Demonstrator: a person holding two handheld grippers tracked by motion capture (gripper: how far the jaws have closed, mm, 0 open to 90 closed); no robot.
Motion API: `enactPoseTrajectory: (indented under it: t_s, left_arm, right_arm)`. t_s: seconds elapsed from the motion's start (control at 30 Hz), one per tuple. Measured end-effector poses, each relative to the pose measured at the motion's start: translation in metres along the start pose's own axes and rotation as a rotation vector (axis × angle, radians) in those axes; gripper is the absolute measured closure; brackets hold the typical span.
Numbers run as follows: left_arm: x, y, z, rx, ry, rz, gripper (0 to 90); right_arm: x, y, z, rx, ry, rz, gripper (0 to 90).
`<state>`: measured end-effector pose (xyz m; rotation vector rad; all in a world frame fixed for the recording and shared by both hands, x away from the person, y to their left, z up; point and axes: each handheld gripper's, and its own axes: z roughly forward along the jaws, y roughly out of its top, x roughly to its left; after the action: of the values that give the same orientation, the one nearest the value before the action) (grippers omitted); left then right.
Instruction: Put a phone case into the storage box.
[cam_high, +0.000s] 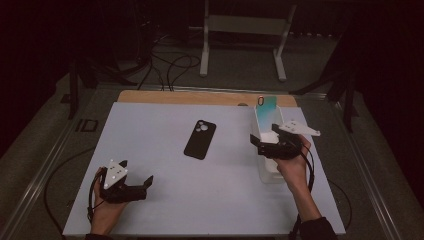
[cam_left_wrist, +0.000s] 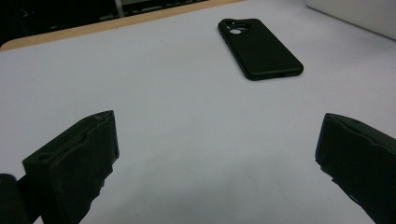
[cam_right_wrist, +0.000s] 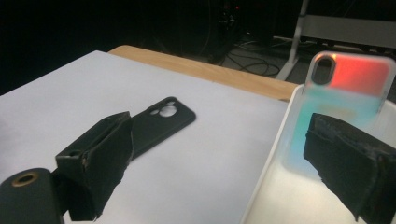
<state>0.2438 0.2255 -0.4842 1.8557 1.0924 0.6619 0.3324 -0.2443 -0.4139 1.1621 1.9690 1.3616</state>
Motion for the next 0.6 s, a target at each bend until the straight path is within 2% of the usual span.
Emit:
enactPoseTrajectory:
  t_s: [0.07, 0.2, 0.37, 0.6]
  left_arm:
    - [0.0, 0.0, 0.0, -0.001, -0.001, -0.002, 0.0]
    - [0.0, 0.0, -0.001, -0.007, -0.004, -0.007, 0.0]
    - [0.001, 0.002, -0.004, -0.023, -0.006, -0.017, 0.0]
    - [0.001, 0.005, -0.006, -0.037, -0.009, -0.026, 0.0]
  right_arm:
    - [0.002, -0.006, -0.004, -0.003, 0.019, 0.015, 8.0]
    - [0.007, -0.018, -0.013, -0.021, 0.021, 0.009, 8.0]
    - [0.014, -0.039, -0.023, -0.04, 0.013, -0.017, 8.0]
    - [0.019, -0.061, -0.036, -0.065, 0.039, -0.031, 8.1]
